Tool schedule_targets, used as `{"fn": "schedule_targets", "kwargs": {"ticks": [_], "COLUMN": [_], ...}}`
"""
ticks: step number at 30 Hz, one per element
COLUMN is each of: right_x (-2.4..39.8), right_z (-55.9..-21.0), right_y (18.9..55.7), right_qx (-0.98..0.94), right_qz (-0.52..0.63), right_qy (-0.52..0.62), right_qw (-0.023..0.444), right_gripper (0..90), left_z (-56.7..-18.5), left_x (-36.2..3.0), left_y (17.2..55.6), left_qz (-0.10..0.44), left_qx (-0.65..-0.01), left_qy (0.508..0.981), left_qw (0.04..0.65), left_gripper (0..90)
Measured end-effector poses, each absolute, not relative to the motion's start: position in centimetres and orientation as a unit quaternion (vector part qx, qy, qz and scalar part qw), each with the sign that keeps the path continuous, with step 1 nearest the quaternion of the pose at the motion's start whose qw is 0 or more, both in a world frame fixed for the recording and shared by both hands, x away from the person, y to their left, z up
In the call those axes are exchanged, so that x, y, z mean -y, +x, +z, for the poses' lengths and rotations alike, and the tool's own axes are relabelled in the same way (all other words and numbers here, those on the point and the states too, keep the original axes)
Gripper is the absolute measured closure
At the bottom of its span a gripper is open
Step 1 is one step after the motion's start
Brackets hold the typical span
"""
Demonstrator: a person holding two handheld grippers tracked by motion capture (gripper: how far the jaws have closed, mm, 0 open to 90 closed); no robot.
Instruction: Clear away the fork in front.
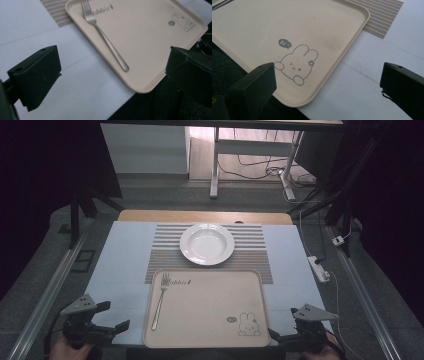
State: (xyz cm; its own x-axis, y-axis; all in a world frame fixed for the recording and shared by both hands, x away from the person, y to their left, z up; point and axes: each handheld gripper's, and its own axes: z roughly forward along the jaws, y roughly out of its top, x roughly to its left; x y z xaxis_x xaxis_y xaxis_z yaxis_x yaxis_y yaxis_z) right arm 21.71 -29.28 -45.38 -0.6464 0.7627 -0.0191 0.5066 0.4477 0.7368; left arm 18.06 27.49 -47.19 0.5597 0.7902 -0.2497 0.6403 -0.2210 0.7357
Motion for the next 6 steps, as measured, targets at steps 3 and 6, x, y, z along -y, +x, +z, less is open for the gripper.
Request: {"fn": "schedule_targets", "kwargs": {"ticks": [3, 6], "right_x": [29.35, 29.42], "right_z": [-45.41, -45.45], "right_y": [21.71, 21.77], "right_qx": [-0.831, -0.832], "right_qz": [0.362, 0.358], "right_qy": [0.384, 0.386], "right_qw": [0.174, 0.174], "right_gripper": [0.9, 0.9], "left_z": [-47.24, -47.21], "left_x": [-27.69, -27.59], "left_y": [18.0, 18.15], "left_qz": [0.086, 0.084], "left_qx": [-0.467, -0.468], "left_qy": [0.775, 0.775], "left_qw": [0.418, 0.416], "left_gripper": [0.4, 0.1]}}
